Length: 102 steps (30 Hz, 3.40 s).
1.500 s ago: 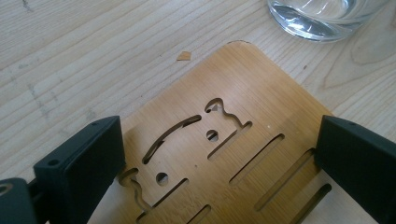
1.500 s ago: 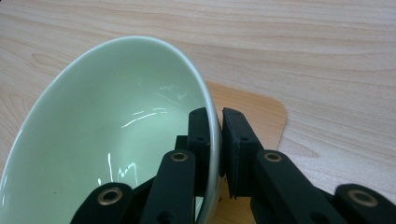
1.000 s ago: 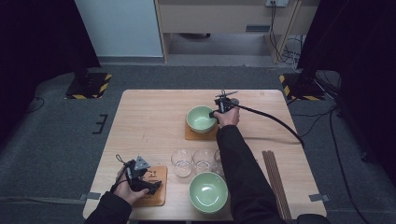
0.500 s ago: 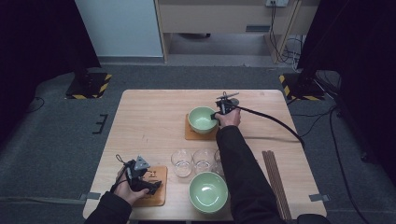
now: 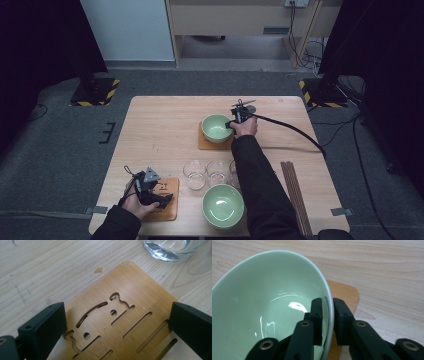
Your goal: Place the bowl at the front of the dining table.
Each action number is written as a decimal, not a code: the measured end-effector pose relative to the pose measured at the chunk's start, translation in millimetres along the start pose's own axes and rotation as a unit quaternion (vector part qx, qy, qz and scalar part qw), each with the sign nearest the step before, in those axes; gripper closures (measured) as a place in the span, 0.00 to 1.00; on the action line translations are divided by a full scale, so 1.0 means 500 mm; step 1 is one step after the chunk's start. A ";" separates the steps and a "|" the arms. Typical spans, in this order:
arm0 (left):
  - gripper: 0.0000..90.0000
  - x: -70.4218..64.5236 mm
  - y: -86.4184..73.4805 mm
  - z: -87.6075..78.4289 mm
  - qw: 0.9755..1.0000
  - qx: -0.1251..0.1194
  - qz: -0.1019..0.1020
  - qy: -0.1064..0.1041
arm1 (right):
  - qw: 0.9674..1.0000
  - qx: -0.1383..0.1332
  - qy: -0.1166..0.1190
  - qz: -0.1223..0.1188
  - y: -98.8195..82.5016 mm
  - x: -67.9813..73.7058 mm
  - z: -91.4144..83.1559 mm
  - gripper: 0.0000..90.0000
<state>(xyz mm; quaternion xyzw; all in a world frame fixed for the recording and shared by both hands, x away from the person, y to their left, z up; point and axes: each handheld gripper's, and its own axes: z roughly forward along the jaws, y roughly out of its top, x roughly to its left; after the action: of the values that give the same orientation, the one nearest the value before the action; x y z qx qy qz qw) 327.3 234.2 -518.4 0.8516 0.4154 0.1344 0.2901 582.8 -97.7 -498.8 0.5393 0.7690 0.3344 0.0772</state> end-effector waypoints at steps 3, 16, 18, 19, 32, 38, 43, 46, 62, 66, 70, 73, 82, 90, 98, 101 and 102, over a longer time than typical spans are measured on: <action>0.01 0.000 0.000 0.000 1.000 0.000 0.000 0.000 | 1.000 0.005 0.005 0.001 -0.001 0.001 0.004 0.78; 0.01 0.000 0.000 0.000 1.000 -0.001 -0.002 0.001 | 0.999 -0.022 0.023 0.000 0.006 0.002 -0.033 0.50; 0.01 0.000 0.000 0.000 1.000 -0.003 -0.007 0.000 | 0.999 -0.032 0.029 -0.008 0.004 0.004 -0.047 0.50; 0.01 0.000 0.000 0.000 1.000 -0.004 -0.010 0.000 | 0.999 -0.037 0.030 -0.011 0.004 0.004 -0.054 0.50; 0.00 -0.002 0.000 0.002 1.000 -0.004 -0.009 0.002 | 0.991 -0.107 0.075 -0.023 -0.006 0.003 -0.179 0.51; 0.00 -0.002 -0.001 0.002 1.000 -0.005 -0.009 0.004 | 0.986 -0.139 0.093 -0.026 -0.026 -0.001 -0.236 0.51; 0.00 -0.004 -0.001 0.003 1.000 -0.005 -0.008 0.006 | 0.984 -0.146 0.098 -0.029 -0.053 -0.009 -0.266 0.50; 0.00 -0.003 -0.001 0.002 1.000 -0.005 -0.007 0.006 | 0.983 -0.152 0.102 -0.028 -0.070 -0.018 -0.286 0.50; 0.02 -0.002 -0.001 0.001 1.000 -0.013 -0.019 0.007 | 0.980 -0.169 0.090 -0.049 -0.149 -0.033 -0.377 0.48; 0.06 0.000 0.000 -0.002 1.000 -0.017 -0.024 0.004 | 0.982 -0.167 0.077 -0.043 -0.172 -0.040 -0.388 0.48; 0.11 0.000 0.001 -0.005 0.999 -0.020 -0.029 0.002 | 0.983 -0.166 0.069 -0.040 -0.198 -0.048 -0.396 0.48; 0.13 0.000 0.003 -0.010 0.999 -0.029 -0.031 0.003 | 0.984 -0.162 0.063 -0.040 -0.218 -0.054 -0.401 0.47; 0.17 -0.003 0.010 -0.024 0.998 -0.059 -0.032 0.005 | 0.988 -0.141 0.053 -0.037 -0.273 -0.073 -0.398 0.44; 0.21 -0.005 0.013 -0.038 0.996 -0.077 -0.036 0.007 | 0.991 -0.117 0.045 -0.043 -0.314 -0.076 -0.396 0.41; 0.24 -0.007 0.016 -0.055 0.994 -0.102 -0.043 0.013 | 0.994 -0.096 0.028 -0.044 -0.345 -0.075 -0.396 0.40; 0.24 -0.007 0.017 -0.061 0.992 -0.113 -0.044 0.016 | 0.996 -0.079 0.027 -0.045 -0.357 -0.071 -0.395 0.40; 0.24 -0.007 0.017 -0.062 0.992 -0.115 -0.044 0.016 | 0.996 -0.073 0.024 -0.047 -0.361 -0.071 -0.395 0.41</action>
<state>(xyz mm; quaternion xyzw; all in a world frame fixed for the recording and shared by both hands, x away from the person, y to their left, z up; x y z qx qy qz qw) 315.9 239.3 -488.4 0.7910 0.4389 0.1817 0.3855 362.2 -249.0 -464.4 0.4872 0.7688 0.3984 0.1132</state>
